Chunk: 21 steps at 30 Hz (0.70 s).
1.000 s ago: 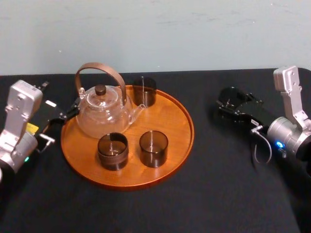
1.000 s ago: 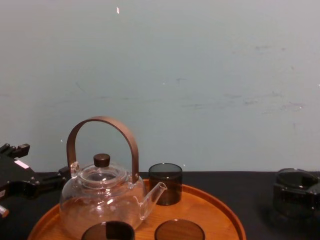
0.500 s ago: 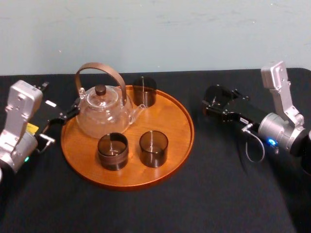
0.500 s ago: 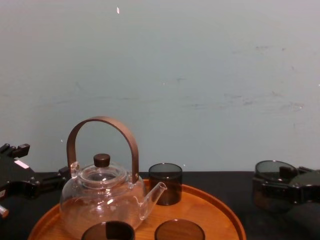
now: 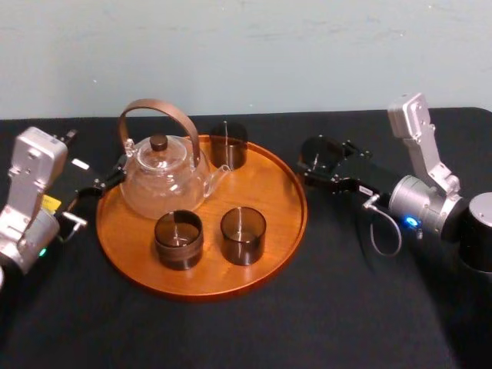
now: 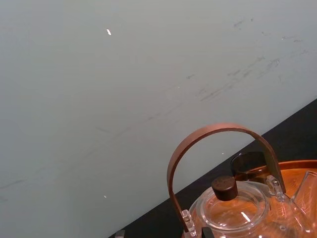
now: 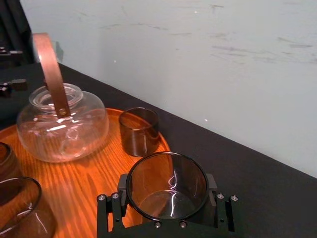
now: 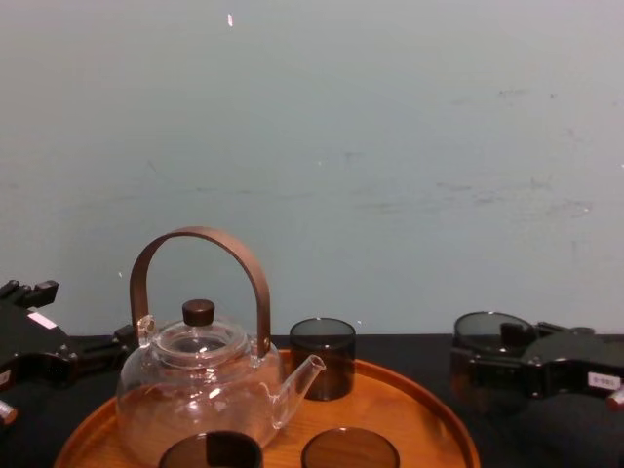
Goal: Pick up the glass from the table and place it on the tray.
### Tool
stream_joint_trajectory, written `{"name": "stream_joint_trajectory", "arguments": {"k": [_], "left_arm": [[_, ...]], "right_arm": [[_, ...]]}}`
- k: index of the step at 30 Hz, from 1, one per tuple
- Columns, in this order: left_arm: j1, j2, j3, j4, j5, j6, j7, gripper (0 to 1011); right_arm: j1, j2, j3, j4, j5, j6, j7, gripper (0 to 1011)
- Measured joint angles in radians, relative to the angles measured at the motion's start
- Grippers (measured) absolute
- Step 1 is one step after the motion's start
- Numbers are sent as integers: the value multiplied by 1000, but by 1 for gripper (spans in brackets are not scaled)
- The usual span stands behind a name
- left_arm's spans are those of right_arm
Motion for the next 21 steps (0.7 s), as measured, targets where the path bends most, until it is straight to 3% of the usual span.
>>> {"name": "stream_joint_trajectory", "arguments": {"k": [21], "left_arm": [[0, 0, 0, 0, 0, 0, 0, 1001]], "right_arm": [[70, -58, -70, 91, -14, -22, 16, 907]]}}
